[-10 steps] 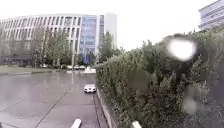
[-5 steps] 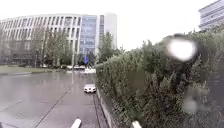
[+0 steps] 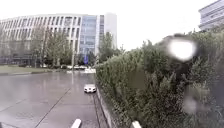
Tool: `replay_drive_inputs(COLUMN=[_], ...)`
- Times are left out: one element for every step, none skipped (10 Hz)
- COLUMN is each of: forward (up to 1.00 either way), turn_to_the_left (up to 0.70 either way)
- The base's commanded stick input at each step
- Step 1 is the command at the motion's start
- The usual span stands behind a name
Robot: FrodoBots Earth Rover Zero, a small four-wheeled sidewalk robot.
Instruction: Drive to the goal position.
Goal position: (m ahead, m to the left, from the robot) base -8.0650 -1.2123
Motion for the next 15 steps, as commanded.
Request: replay_drive_inputs(forward=[0.04, 0.04, 0.04, 0.04, 0.04, 0.04, 0.04, 0.04, 0.04, 0.04, 0.04, 0.04, 0.04, 0.04, 0.04], turn_to_the_left=[0.0, 0.0, 0.0, 0.0, 0.0, 0.0, 0.0, 0.0, 0.0, 0.0, 0.0, 0.0, 0.0, 0.0, 0.0])
